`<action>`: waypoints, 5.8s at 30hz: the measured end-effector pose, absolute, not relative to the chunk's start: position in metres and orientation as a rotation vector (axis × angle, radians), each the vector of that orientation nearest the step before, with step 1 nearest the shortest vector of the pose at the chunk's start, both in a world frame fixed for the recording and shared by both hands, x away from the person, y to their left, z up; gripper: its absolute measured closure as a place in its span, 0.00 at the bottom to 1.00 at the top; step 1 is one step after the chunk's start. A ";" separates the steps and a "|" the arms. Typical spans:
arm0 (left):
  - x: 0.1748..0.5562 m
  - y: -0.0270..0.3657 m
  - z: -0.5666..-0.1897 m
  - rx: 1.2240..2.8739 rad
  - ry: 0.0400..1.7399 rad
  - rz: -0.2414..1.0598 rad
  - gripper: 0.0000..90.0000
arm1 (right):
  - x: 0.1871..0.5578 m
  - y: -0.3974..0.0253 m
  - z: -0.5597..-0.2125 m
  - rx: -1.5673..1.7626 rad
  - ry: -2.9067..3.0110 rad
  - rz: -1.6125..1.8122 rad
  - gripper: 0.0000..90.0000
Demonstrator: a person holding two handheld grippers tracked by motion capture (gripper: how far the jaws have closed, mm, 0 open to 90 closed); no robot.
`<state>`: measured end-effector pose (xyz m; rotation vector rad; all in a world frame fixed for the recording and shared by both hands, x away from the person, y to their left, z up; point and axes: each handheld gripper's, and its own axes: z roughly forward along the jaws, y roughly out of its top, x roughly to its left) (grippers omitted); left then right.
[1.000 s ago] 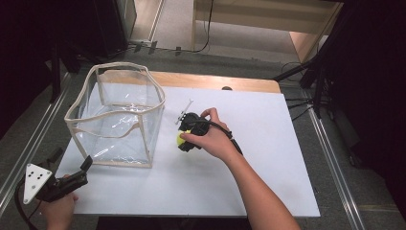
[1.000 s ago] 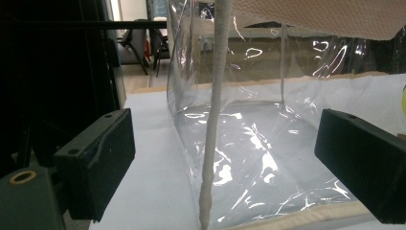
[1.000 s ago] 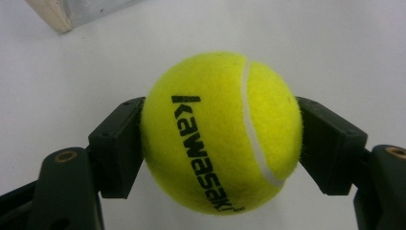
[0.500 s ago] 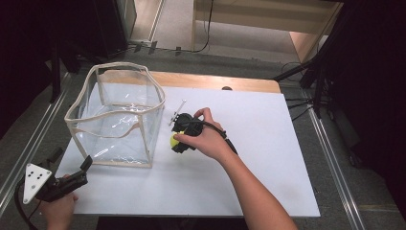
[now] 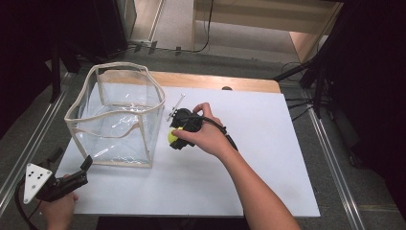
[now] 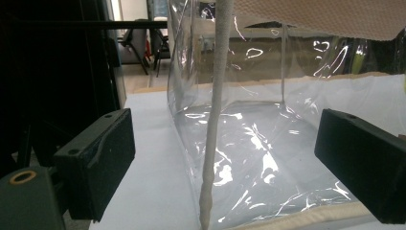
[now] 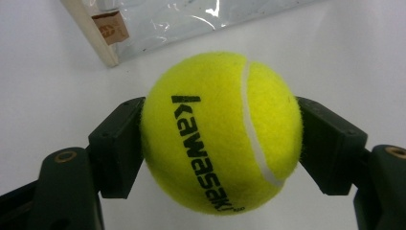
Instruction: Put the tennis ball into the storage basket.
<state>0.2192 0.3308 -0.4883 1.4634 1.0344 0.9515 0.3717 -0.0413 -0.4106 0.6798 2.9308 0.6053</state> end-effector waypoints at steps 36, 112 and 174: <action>0.219 0.331 -0.488 1.463 1.035 0.952 0.08 | 0.386 -0.037 -0.339 0.612 2.926 0.636 0.26; 0.220 0.331 -0.488 1.446 1.036 0.944 0.08 | 0.419 -0.016 -0.278 0.560 2.912 0.640 0.26; 0.220 0.334 -0.488 1.440 1.039 0.934 0.08 | 0.441 0.036 -0.296 0.500 2.946 0.576 0.26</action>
